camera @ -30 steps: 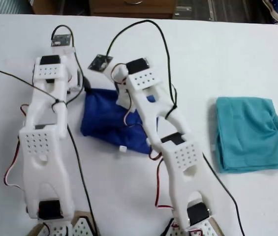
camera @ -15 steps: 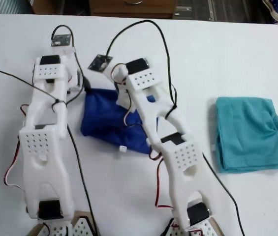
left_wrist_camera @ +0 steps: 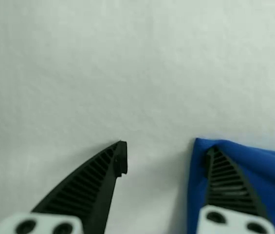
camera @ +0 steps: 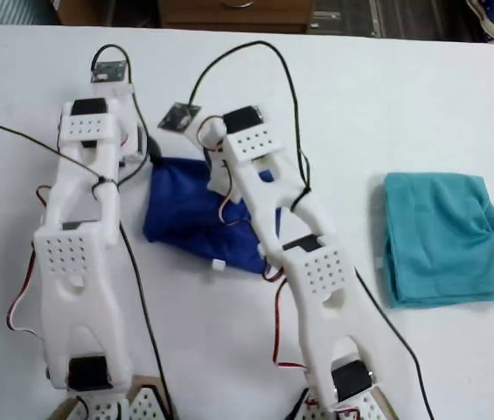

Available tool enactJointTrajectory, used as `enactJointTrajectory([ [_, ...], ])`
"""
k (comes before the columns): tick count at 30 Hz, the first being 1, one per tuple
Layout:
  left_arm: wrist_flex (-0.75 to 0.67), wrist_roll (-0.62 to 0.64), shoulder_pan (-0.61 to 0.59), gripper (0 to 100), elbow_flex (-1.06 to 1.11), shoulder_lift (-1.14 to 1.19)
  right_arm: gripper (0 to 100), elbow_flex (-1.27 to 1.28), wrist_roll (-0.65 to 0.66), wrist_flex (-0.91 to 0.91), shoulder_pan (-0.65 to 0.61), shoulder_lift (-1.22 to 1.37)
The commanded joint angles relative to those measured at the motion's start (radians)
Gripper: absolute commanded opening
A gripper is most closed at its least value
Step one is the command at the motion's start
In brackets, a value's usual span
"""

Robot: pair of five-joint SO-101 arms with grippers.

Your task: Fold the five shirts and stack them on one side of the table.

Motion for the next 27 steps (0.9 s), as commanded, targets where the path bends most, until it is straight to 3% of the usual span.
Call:
enactJointTrajectory([
  [1, -0.029, -0.006, -0.032, 26, -0.021, 0.002, 3.7, -0.084, 0.002, 0.041, -0.001, -0.084],
  [13, -0.029, -0.006, -0.032, 26, -0.021, 0.002, 2.1, -0.044, 0.002, 0.114, 0.002, -0.214],
  [27, -0.029, -0.008, -0.032, 26, -0.021, 0.002, 2.1, 0.667, 0.000, 0.081, -0.001, -0.659],
])
